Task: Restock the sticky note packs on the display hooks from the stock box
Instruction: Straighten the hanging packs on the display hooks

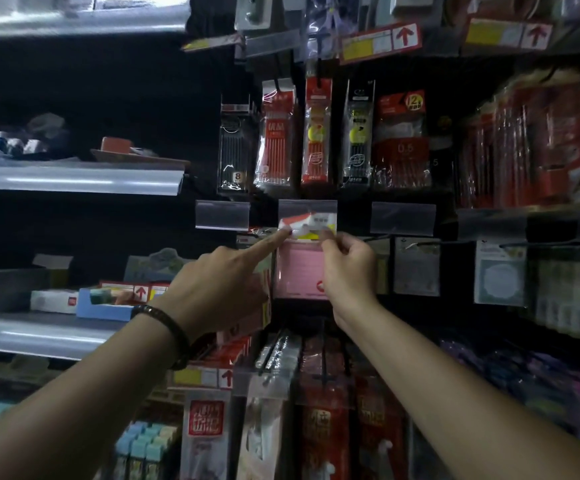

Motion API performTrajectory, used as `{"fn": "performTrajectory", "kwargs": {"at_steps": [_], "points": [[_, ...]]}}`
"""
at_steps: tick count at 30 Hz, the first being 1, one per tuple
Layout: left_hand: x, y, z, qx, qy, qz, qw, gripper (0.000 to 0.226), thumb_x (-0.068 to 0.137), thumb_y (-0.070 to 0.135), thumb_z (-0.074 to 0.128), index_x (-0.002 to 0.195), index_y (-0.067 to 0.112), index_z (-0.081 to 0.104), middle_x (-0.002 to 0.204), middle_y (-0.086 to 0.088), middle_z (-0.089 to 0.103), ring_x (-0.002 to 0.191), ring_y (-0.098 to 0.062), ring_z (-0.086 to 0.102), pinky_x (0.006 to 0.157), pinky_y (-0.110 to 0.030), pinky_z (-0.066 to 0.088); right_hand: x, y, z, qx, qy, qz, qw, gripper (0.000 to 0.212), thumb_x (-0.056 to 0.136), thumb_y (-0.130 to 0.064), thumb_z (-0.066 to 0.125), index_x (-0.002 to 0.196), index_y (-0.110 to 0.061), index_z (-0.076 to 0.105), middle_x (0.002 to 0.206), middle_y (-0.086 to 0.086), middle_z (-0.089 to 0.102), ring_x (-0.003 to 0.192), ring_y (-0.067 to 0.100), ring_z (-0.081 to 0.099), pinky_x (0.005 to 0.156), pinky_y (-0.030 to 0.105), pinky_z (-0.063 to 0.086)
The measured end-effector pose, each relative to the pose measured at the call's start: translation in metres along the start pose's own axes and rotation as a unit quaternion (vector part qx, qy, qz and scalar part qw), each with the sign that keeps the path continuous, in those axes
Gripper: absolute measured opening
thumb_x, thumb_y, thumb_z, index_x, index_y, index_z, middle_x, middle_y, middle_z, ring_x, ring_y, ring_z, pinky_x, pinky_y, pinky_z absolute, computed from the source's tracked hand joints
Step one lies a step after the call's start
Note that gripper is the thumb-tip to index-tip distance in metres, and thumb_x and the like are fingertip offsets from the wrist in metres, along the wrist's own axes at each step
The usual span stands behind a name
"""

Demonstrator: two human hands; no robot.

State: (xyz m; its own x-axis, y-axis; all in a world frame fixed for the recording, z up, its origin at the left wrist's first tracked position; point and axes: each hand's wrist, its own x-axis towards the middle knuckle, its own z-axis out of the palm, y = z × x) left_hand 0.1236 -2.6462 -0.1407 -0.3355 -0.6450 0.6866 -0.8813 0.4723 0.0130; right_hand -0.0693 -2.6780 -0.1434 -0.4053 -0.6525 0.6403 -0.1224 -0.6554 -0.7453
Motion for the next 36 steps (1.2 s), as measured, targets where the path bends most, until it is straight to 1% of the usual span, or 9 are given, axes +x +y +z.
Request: {"fn": "performTrajectory", "kwargs": {"at_steps": [5,8,14,17,22,26,29,32,36], "points": [[0.01,-0.002,0.008,-0.001,-0.007,0.001,1.0,0.096,0.1,0.049,0.063,0.147,0.076,-0.017,0.093,0.003,0.071,0.07,-0.014,0.07,0.059,-0.039,0.065,0.004,-0.006,0.005,-0.019,0.031,0.009,0.999,0.026,0.103,-0.029,0.065,0.082,-0.018,0.075,0.064,-0.006,0.063,0.059,0.015,0.06,0.057,0.039,0.059],[0.011,0.0,0.009,0.004,0.01,0.006,1.0,0.094,0.101,0.048,0.062,0.15,0.072,-0.015,0.092,0.003,0.071,0.069,-0.015,0.069,0.058,-0.04,0.064,0.009,-0.004,0.005,-0.022,0.057,0.001,0.998,0.032,0.099,-0.027,0.066,0.069,-0.02,0.073,0.051,-0.012,0.058,0.058,0.018,0.058,0.061,0.049,0.06],[0.01,0.007,0.011,0.018,-0.007,-0.017,1.0,0.093,0.1,0.042,0.063,0.154,0.068,-0.008,0.084,0.008,0.057,0.07,-0.015,0.063,0.062,-0.038,0.061,0.013,0.002,0.007,-0.042,0.061,0.024,0.997,0.029,0.1,-0.036,0.07,0.075,-0.02,0.071,0.06,-0.004,0.064,0.058,0.021,0.061,0.057,0.036,0.053],[0.012,0.013,0.012,0.018,-0.01,-0.022,1.0,0.086,0.101,0.047,0.06,0.157,0.067,-0.002,0.08,0.008,0.048,0.069,-0.017,0.057,0.061,-0.035,0.053,0.015,0.005,0.003,-0.128,0.063,0.005,0.99,0.036,0.099,-0.042,0.07,0.073,-0.018,0.067,0.062,-0.004,0.066,0.058,0.018,0.063,0.057,0.025,0.042],[0.013,0.013,0.027,0.084,-0.034,-0.005,0.996,0.081,0.104,0.048,0.055,0.161,0.059,-0.001,0.09,0.001,0.062,0.074,-0.02,0.067,0.067,-0.038,0.064,0.022,0.002,-0.007,-0.326,0.088,-0.091,0.937,0.047,0.098,-0.053,0.065,0.068,-0.018,0.056,0.063,-0.005,0.06,0.064,0.02,0.058,0.056,0.028,0.033],[0.008,0.014,0.024,0.073,-0.009,-0.012,0.997,0.067,0.106,0.041,0.054,0.16,0.056,0.018,0.101,0.001,0.064,0.081,-0.019,0.065,0.062,-0.031,0.053,0.02,-0.005,-0.011,-0.33,0.08,-0.063,0.939,0.032,0.1,-0.052,0.066,0.092,-0.022,0.059,0.08,-0.005,0.063,0.064,0.011,0.053,0.051,0.021,0.028],[-0.005,0.007,0.026,-0.029,0.041,-0.049,0.998,0.045,0.107,0.036,0.056,0.149,0.049,0.048,0.126,0.004,0.07,0.097,-0.016,0.067,0.064,-0.025,0.045,0.003,-0.003,-0.019,-0.281,0.083,-0.082,0.952,0.027,0.102,-0.043,0.065,0.096,-0.02,0.052,0.08,-0.007,0.06,0.064,0.007,0.053,0.049,0.021,0.03],[-0.027,0.002,0.037,-0.146,0.081,-0.09,0.982,0.033,0.106,0.036,0.059,0.138,0.045,0.062,0.127,0.01,0.07,0.096,-0.007,0.065,0.062,-0.013,0.044,-0.022,0.003,-0.032,-0.28,0.038,-0.145,0.948,0.021,0.102,-0.036,0.063,0.09,-0.023,0.053,0.074,-0.012,0.058,0.061,0.003,0.054,0.048,0.016,0.03],[-0.048,0.003,0.047,-0.387,0.13,-0.121,0.905,0.028,0.105,0.027,0.064,0.123,0.048,0.07,0.126,0.011,0.069,0.112,-0.014,0.068,0.07,-0.021,0.059,-0.05,0.012,-0.047,-0.322,-0.079,-0.153,0.931,0.027,0.102,-0.042,0.064,0.079,-0.028,0.059,0.069,-0.009,0.063,0.059,0.002,0.059,0.05,0.018,0.037]]}}
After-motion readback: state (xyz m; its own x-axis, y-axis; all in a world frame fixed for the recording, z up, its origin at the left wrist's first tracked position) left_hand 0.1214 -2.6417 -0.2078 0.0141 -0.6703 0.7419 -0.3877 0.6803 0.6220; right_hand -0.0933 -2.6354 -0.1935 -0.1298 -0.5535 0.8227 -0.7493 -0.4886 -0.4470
